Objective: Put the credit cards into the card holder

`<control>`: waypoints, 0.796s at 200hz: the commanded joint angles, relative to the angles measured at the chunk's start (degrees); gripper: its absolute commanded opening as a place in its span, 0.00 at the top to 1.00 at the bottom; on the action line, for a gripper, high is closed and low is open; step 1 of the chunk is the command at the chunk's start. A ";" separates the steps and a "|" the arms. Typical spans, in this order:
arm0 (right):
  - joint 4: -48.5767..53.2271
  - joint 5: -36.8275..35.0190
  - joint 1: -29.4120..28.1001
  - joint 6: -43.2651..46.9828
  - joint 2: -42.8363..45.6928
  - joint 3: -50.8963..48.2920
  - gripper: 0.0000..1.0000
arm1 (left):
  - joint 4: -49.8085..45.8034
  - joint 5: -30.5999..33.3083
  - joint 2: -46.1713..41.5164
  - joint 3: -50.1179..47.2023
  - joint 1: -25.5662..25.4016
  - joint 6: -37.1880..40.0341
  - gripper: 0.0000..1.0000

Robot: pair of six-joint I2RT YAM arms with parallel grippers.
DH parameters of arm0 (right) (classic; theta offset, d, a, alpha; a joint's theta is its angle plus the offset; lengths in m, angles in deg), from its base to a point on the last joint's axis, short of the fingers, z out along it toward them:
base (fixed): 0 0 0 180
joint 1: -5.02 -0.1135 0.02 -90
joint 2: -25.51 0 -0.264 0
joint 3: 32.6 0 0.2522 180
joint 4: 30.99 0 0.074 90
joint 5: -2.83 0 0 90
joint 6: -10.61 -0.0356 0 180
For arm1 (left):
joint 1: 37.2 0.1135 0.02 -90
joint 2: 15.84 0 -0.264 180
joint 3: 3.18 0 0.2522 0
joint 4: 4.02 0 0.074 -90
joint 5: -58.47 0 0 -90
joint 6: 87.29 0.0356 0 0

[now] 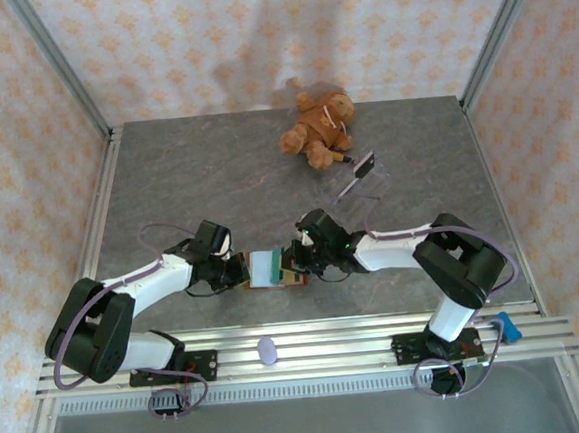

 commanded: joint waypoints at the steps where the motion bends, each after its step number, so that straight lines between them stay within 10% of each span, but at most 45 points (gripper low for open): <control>1: -3.20 1.34 0.43 -2.46 0.26 -2.28 1.00 | -0.38 1.63 1.16 -2.19 0.20 -0.62 1.00; 159: -12.08 9.35 1.87 1.75 -6.25 -5.11 0.80 | -1.55 2.33 2.38 -1.23 0.22 0.99 1.00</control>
